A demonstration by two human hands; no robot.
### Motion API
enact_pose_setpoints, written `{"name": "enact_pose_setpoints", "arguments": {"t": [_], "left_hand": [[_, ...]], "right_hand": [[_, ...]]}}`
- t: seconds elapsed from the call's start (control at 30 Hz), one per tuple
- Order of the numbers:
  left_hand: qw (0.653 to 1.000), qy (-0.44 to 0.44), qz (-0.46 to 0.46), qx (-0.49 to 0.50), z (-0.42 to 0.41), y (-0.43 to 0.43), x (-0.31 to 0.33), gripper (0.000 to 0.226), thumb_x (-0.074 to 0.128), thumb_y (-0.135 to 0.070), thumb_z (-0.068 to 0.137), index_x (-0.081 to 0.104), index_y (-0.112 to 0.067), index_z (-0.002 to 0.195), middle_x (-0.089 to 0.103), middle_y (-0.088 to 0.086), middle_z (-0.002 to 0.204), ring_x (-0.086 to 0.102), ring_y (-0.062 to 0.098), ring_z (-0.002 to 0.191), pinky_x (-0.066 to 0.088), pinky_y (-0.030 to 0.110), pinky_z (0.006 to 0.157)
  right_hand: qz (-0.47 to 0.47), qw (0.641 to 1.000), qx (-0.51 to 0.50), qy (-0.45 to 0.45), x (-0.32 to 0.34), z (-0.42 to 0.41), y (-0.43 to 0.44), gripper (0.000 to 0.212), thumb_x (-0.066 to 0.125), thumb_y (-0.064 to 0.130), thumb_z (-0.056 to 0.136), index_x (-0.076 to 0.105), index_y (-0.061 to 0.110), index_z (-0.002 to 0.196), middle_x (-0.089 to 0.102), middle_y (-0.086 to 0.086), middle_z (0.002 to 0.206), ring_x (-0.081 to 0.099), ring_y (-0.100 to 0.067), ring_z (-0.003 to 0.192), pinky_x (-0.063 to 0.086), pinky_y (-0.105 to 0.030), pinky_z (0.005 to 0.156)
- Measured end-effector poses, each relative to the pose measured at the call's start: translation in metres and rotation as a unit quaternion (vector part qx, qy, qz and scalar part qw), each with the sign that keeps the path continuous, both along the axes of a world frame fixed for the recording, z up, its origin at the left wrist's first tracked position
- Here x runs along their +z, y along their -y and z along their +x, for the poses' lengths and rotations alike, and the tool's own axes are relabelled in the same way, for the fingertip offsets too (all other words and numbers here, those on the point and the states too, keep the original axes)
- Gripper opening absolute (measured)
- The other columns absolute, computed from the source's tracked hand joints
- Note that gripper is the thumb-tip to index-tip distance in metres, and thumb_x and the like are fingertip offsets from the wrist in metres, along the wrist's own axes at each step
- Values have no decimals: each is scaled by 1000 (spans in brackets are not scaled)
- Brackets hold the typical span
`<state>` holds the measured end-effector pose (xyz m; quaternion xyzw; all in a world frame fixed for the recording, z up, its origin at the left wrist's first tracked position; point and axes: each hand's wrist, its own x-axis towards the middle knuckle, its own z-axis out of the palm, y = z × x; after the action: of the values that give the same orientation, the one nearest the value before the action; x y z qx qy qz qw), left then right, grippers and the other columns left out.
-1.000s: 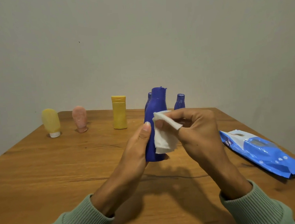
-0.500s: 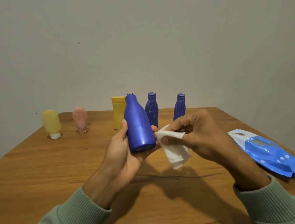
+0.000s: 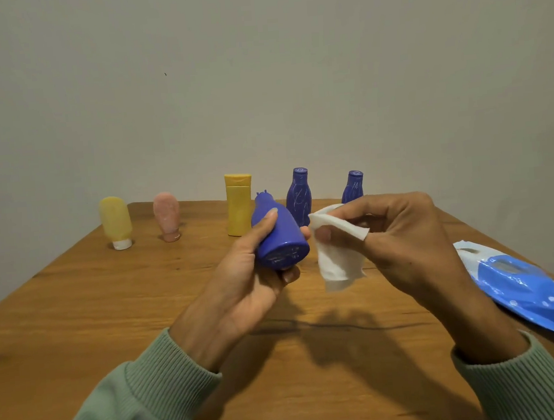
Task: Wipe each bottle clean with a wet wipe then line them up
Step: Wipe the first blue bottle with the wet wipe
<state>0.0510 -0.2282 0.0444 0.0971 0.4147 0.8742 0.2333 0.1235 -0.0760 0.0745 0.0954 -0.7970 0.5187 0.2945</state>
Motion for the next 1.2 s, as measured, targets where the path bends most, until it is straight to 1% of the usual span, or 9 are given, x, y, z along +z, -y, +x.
{"name": "enact_pose_setpoints", "arguments": {"t": [0.1, 0.27, 0.33, 0.43, 0.6, 0.77, 0.93, 1.07, 1.2], "left_hand": [[1000, 15, 5, -6, 1, -1, 0, 51, 66, -25, 82, 53, -3, 126, 64, 10, 78, 55, 19, 62, 39, 25, 42], [998, 59, 26, 0, 4, -2, 3, 37, 64, -21, 82, 56, 1, 111, 66, 14, 70, 64, 20, 54, 52, 27, 42], [997, 68, 31, -12, 4, -1, 1, 46, 68, -22, 78, 56, 2, 116, 67, 16, 76, 67, 22, 62, 61, 33, 57], [995, 87, 31, -27, 3, 0, -1, 52, 68, -24, 81, 54, 2, 123, 66, 19, 88, 67, 26, 76, 57, 38, 75], [994, 99, 45, -4, 1, -2, -2, 42, 64, -22, 86, 55, 2, 120, 67, 18, 81, 67, 24, 70, 60, 35, 64], [991, 115, 13, -64, 6, 0, -5, 38, 65, -29, 87, 62, 0, 112, 65, 16, 81, 66, 23, 70, 60, 34, 60], [994, 104, 43, -10, 1, -4, -3, 48, 64, -23, 88, 53, 2, 127, 65, 19, 91, 65, 25, 81, 54, 40, 84], [993, 107, 21, -45, 3, -3, -6, 39, 63, -28, 88, 62, 1, 113, 66, 17, 78, 67, 24, 68, 59, 35, 61], [994, 96, 18, -52, 5, -3, -4, 44, 66, -27, 81, 61, -1, 116, 67, 16, 81, 67, 24, 70, 60, 35, 60]], "right_hand": [[40, 998, 17, -39, -3, 0, 5, 16, 78, 16, 72, 73, 27, 83, 71, 17, 81, 66, -2, 78, 49, -10, 61], [158, 982, -2, -99, -14, -5, 11, 19, 75, 15, 77, 72, 20, 96, 68, 14, 92, 63, -1, 88, 47, -9, 70], [183, 974, -7, -135, -21, -6, 17, 21, 70, 15, 78, 71, 19, 98, 67, 9, 95, 61, -3, 90, 48, -11, 73], [242, 953, -33, -178, -30, -6, 26, 26, 62, 26, 80, 70, 16, 102, 65, 1, 97, 59, -7, 91, 50, -17, 73], [199, 957, -92, -190, -38, -10, 26, 25, 67, 16, 79, 70, 13, 104, 63, -2, 98, 59, -18, 91, 54, -31, 70], [267, 940, -78, -199, -46, -7, 39, 27, 69, 19, 77, 69, 19, 104, 63, -1, 96, 56, -20, 85, 50, -27, 67], [219, 950, -111, -192, -41, -11, 25, 25, 67, 18, 80, 70, 15, 104, 64, -2, 97, 59, -20, 90, 52, -33, 68], [229, 948, -91, -201, -49, -11, 38, 26, 69, 19, 78, 69, 18, 104, 64, -2, 97, 59, -22, 89, 54, -33, 67], [228, 948, -91, -203, -44, -9, 35, 26, 67, 19, 78, 69, 20, 104, 64, 1, 98, 58, -18, 89, 52, -30, 69]]}}
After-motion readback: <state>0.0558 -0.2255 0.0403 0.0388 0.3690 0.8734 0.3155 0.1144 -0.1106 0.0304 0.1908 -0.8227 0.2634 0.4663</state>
